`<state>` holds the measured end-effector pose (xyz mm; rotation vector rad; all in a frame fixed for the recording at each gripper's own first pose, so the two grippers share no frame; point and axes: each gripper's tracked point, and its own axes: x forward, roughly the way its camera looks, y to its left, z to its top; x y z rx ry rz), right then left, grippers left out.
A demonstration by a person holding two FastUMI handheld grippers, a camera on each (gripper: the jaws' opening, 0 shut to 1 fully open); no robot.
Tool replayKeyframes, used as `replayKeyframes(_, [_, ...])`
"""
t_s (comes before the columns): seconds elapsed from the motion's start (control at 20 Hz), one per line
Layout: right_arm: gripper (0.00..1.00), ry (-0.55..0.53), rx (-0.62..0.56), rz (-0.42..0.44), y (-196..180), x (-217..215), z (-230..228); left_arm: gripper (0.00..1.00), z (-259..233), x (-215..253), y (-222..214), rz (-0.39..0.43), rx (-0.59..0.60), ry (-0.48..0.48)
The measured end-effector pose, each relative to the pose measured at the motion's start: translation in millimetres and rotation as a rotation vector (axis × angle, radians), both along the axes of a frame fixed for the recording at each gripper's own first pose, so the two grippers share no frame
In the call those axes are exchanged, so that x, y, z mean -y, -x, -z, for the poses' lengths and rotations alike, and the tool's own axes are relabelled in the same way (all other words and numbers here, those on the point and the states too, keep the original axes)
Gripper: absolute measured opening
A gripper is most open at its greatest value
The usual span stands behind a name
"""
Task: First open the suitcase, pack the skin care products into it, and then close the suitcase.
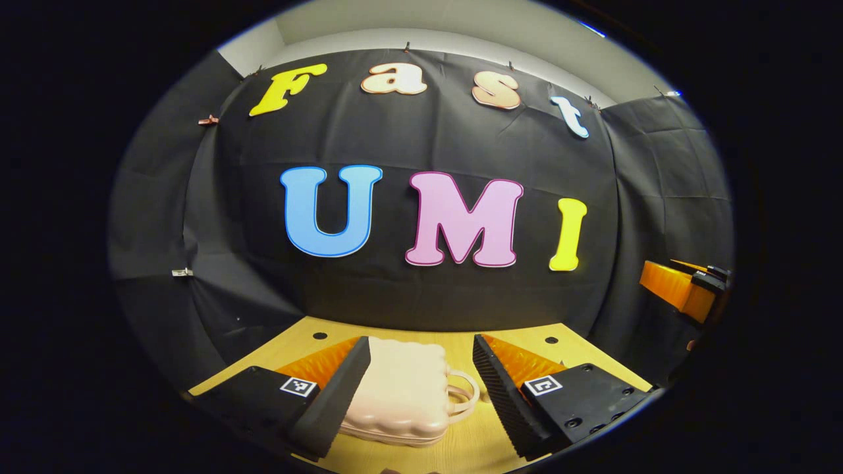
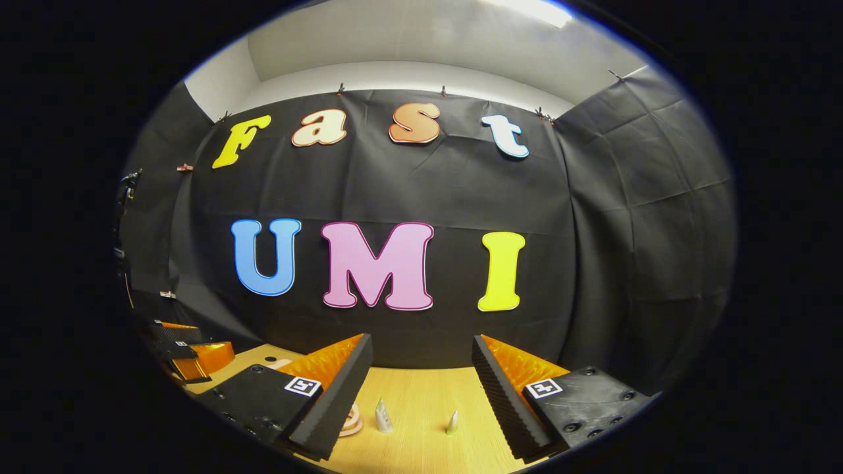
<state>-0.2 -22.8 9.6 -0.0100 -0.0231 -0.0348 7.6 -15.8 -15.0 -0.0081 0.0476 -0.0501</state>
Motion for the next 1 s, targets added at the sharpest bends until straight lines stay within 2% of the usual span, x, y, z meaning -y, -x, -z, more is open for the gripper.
replayKeyframes(0.2, [0.96, 0.014, -0.005, -0.006, -1.0, 7.1, 4.7, 0.98, 17.9, 15.7, -13.8, 0.047, -0.048, -0.008])
replayKeyframes(0.45, [0.94, 0.009, -0.015, -0.017, -18.4, 20.7, 14.4, 0.98, 63.7, 60.0, -62.3, 0.151, -0.171, -0.046])
replayKeyframes(0.55, [0.98, 0.003, -0.024, -0.021, -27.0, 27.9, 21.9, 0.98, 87.9, 79.3, -88.4, 0.183, -0.233, -0.047])
replayKeyframes(0.7, [0.96, 0.002, -0.05, -0.033, -38.8, 39.3, 38.4, 0.97, 135.9, 101.4, -120.6, 0.2, -0.359, -0.057])
replayKeyframes(1.0, [0.94, -0.012, -0.125, -0.046, -54.4, 60.1, 74.5, 0.86, 228.2, 117.6, -156.6, 0.196, -0.616, -0.065])
